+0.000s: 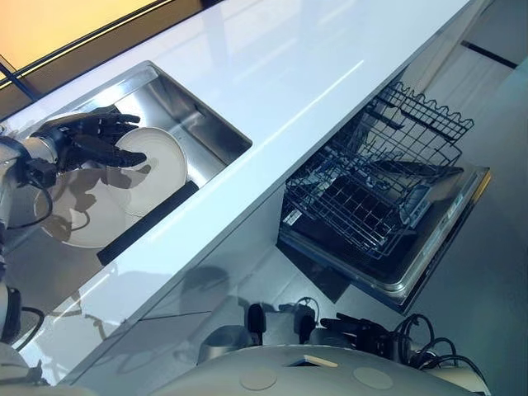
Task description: Pick up plates and place into dishwasher.
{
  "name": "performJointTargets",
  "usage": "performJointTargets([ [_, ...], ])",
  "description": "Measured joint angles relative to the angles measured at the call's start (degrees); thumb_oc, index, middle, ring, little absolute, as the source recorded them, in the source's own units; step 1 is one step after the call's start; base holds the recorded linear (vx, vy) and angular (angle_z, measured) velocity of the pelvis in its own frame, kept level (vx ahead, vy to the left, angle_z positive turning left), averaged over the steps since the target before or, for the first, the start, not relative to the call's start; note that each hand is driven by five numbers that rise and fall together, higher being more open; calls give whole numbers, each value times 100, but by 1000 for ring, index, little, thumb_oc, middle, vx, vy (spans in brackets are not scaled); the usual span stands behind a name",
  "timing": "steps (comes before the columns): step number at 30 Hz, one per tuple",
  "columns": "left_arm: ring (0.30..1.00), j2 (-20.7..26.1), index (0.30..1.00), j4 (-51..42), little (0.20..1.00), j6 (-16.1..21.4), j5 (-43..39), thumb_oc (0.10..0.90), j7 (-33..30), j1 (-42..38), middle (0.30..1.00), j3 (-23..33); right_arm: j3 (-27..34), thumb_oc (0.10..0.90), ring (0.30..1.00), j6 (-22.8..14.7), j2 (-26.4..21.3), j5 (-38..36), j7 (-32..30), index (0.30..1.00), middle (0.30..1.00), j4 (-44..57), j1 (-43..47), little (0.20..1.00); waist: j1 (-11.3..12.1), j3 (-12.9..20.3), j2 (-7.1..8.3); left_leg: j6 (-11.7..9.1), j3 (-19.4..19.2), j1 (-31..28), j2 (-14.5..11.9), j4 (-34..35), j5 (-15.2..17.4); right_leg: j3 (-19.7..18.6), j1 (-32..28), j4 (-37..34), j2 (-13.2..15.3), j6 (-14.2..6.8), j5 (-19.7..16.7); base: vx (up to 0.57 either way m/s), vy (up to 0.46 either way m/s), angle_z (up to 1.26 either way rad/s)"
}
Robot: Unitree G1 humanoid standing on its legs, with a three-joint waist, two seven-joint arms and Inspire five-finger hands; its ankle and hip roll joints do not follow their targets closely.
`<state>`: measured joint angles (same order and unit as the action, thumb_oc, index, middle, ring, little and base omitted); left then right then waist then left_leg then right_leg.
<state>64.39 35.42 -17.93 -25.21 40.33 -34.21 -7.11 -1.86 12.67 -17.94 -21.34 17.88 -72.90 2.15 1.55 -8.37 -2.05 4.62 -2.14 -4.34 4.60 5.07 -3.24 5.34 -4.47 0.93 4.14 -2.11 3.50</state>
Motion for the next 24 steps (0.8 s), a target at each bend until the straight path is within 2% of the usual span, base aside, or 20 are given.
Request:
performJointTargets([
  [1, 300, 46, 300, -74, 200, -92, -182, 100, 36, -6, 300, -9, 37, 800, 900, 6, -14, 1, 5, 900, 900, 0, 1, 900, 9, -8, -14, 0, 7, -1, 2, 0, 0, 1, -4, -1, 1, 0, 0, -45, -60, 4],
  [4, 300, 55, 300, -369, 200, -268, -743, 100, 55, -10, 300, -44, 111, 800, 900, 33, -37, 3, 19, 900, 900, -14, -11, 900, 83, -17, -31, 2, 15, -6, 7, 0, -2, 1, -13, -10, 4, 0, 0, -46, -69, 2],
  [9, 300, 16, 300, -784, 200, -284, -1111, 100, -487, 3, 300, -134, 113, 800, 900, 55, -44, -7, 35, 900, 900, -54, -17, 900, 121, -16, -27, 9, 58, -56, 32, 0, -7, -7, -153, -166, 15, -52, -33, -51, -106, 5],
  [16, 300, -79, 300, -816, 200, -257, -1348, 100, -739, 8, 300, -115, 112, 800, 900, 31, -86, -5, 207, 900, 900, -116, -32, 900, 113, -5, -10, 3, 72, -107, 39, 0, -3, -10, -286, -329, 11, -73, -77, -51, -121, 2],
  [22, 300, -105, 300, -1019, 200, -22, -1359, 100, -830, 220, 300, 34, 111, 800, 900, -41, -90, -98, 250, 900, 900, -117, -52, 900, 111, 16, 27, 1, 73, -139, 41, 0, -2, -6, -386, -458, 7, -69, -132, -63, -114, 1],
  [24, 300, -140, 300, -1079, 200, 135, -1369, 100, -929, 294, 300, 45, 112, 800, 900, -196, -83, -227, 259, 900, 900, -106, -68, 900, 116, 41, 66, 0, 75, -141, 39, 0, -2, -3, -405, -506, 5, -69, -155, -68, -128, 1],
])
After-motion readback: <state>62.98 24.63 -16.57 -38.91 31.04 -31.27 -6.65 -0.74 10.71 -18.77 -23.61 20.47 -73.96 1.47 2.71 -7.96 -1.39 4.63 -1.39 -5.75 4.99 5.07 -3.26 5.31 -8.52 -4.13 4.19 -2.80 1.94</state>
